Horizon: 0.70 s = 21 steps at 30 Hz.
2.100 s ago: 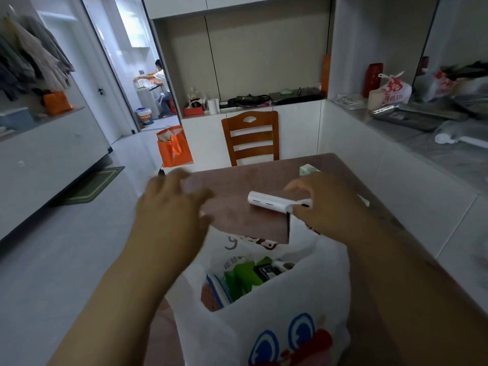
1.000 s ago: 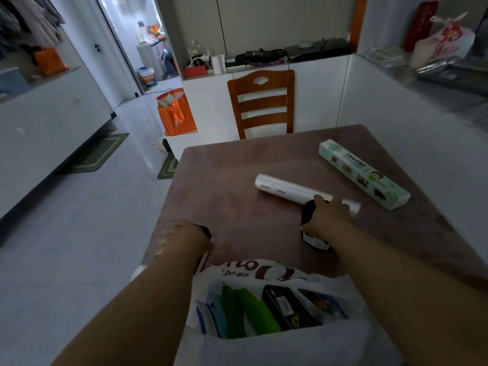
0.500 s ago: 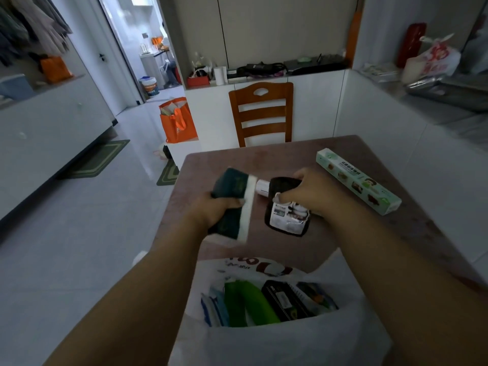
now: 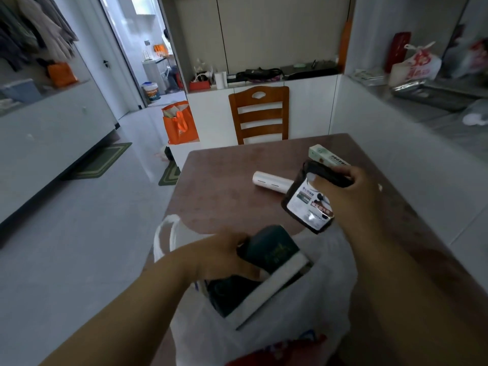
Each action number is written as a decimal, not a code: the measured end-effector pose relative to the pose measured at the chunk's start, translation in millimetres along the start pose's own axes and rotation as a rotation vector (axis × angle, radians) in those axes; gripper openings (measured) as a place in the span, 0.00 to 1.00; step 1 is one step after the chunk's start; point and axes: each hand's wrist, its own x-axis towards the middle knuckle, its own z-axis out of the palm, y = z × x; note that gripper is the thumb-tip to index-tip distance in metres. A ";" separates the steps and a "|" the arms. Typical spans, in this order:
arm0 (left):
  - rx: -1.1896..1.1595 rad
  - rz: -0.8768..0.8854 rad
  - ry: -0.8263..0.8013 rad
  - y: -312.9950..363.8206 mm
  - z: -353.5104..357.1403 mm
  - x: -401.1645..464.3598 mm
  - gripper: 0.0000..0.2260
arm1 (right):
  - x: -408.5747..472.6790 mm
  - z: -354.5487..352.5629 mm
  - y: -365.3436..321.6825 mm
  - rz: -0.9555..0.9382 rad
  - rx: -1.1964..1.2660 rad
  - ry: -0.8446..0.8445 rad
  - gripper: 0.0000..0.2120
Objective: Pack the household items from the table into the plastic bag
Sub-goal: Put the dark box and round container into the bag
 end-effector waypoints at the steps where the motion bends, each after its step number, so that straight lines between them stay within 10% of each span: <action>1: 0.097 0.014 -0.016 1.2 6.8 -4.4 0.31 | -3.8 1.6 -1.6 0.009 0.040 -0.036 0.12; 5: 0.280 0.067 0.037 9.6 17.5 -26.8 0.26 | -28.8 16.7 0.6 0.078 -0.103 -0.344 0.16; 11: 0.743 -0.375 0.977 -0.6 5.7 -66.2 0.34 | -61.8 33.5 9.4 -0.151 -0.405 -0.312 0.27; 14: 0.369 -0.438 0.857 -16.5 -0.4 -64.0 0.21 | -74.0 49.7 10.4 -0.087 -0.483 -0.517 0.29; 17: -0.481 -0.226 0.781 -20.1 -5.0 -59.7 0.16 | -97.0 75.3 30.6 0.011 -0.589 -0.770 0.42; 21: -0.942 -0.133 0.863 -17.6 -10.4 -60.8 0.17 | -95.9 86.7 32.1 -0.020 -0.702 -0.678 0.36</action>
